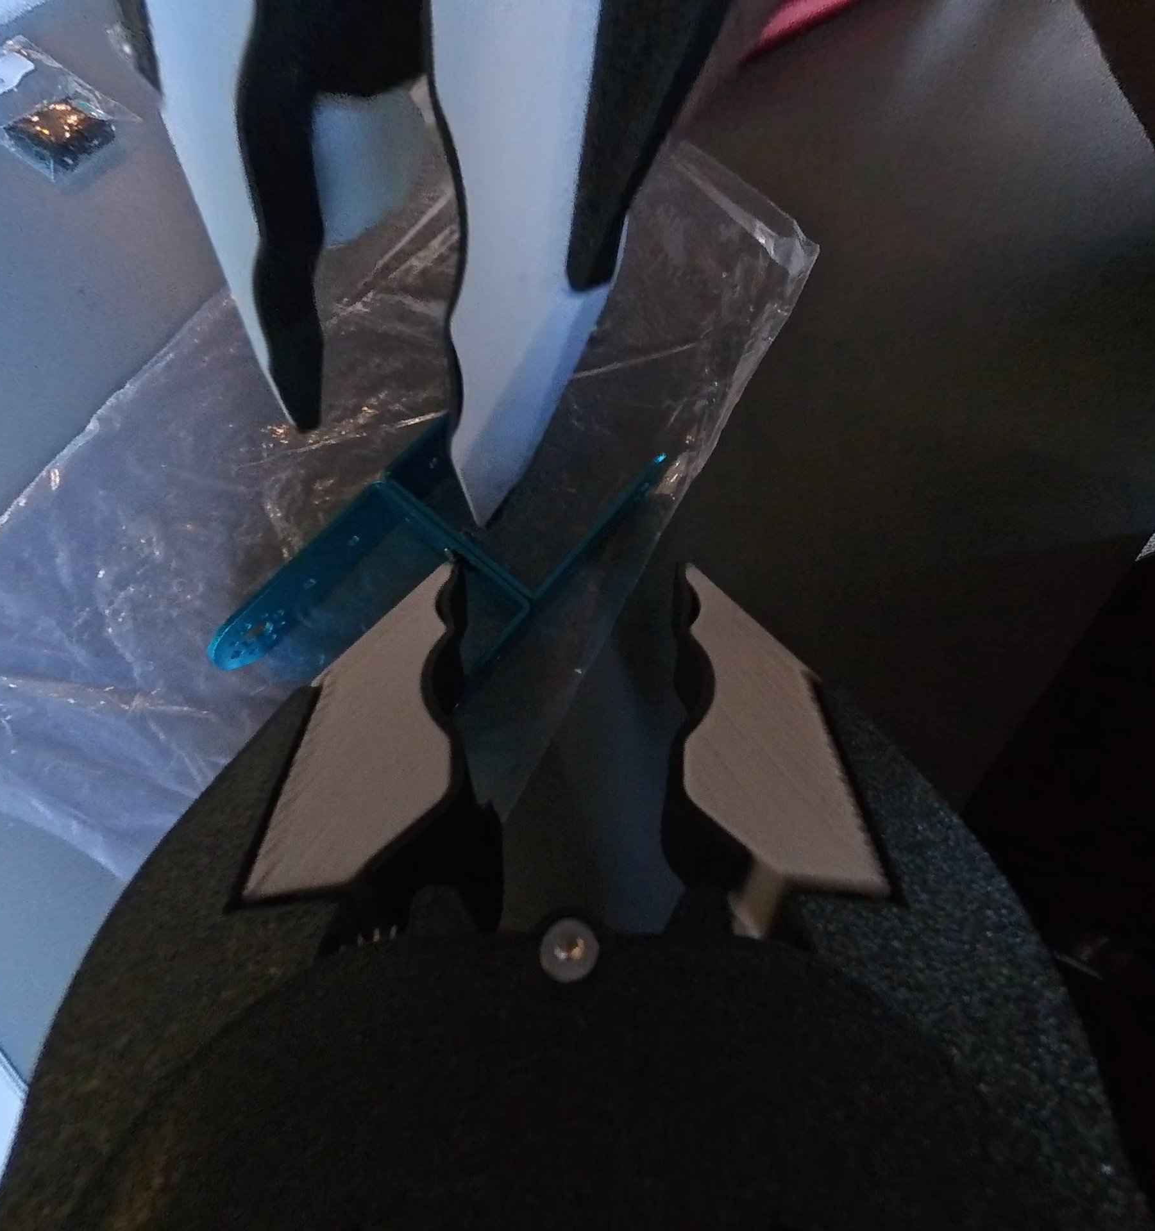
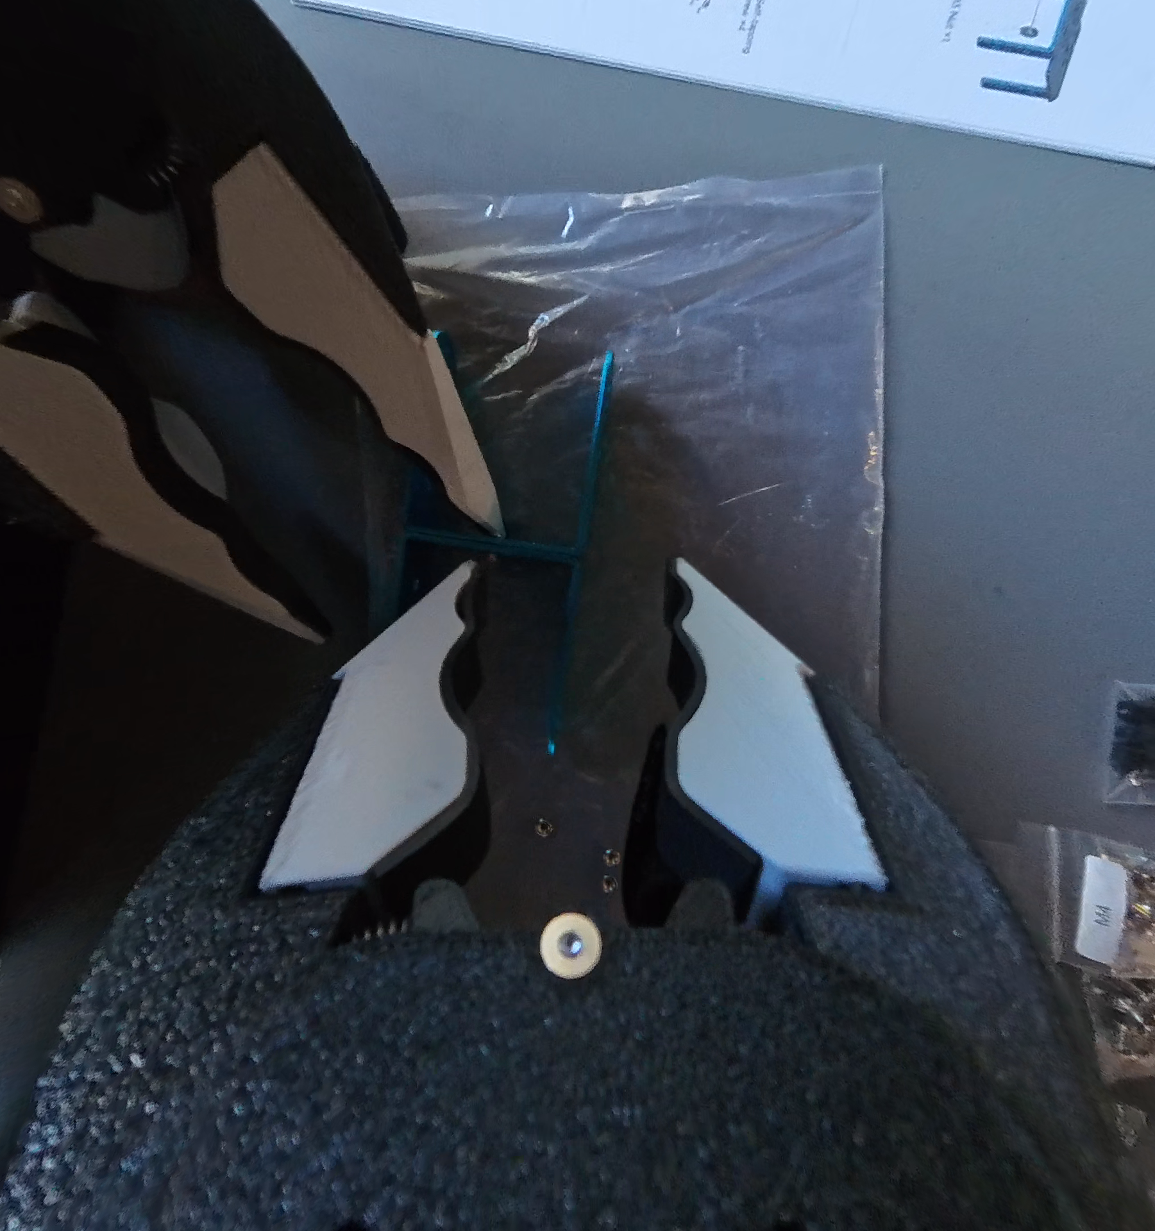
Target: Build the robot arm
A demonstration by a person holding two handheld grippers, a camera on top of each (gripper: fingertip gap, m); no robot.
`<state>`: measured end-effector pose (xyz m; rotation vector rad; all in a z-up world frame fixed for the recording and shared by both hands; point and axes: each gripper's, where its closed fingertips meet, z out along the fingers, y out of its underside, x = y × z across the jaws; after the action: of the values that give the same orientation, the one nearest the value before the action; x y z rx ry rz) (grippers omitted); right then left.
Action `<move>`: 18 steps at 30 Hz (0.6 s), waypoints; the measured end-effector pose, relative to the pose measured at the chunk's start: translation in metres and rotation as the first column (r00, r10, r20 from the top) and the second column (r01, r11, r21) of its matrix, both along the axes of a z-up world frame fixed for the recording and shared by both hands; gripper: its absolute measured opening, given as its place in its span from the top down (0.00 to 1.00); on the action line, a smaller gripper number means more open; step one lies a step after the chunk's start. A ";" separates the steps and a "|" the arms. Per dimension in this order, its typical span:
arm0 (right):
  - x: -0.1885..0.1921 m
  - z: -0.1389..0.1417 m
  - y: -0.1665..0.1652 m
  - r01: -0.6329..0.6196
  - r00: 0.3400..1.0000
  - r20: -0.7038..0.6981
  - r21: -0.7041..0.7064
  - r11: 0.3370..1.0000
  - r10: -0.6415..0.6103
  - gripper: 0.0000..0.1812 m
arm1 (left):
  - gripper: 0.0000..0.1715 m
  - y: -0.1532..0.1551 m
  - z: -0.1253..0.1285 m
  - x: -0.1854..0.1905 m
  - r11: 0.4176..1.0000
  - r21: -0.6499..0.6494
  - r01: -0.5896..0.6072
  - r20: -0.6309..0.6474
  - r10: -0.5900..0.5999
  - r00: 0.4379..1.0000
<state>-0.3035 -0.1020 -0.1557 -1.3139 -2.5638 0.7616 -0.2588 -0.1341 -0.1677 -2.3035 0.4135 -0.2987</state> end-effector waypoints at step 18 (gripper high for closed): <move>0.006 -0.011 -0.005 -0.007 0.998 0.063 -0.049 0.999 0.010 0.77 | 0.62 0.004 0.002 0.002 1.000 0.011 0.001 0.024 -0.001 1.000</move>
<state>-0.2977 -0.1075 -0.1668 -1.3636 -2.6171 0.8013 -0.2572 -0.1296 -0.1660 -2.2872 0.4028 -0.3236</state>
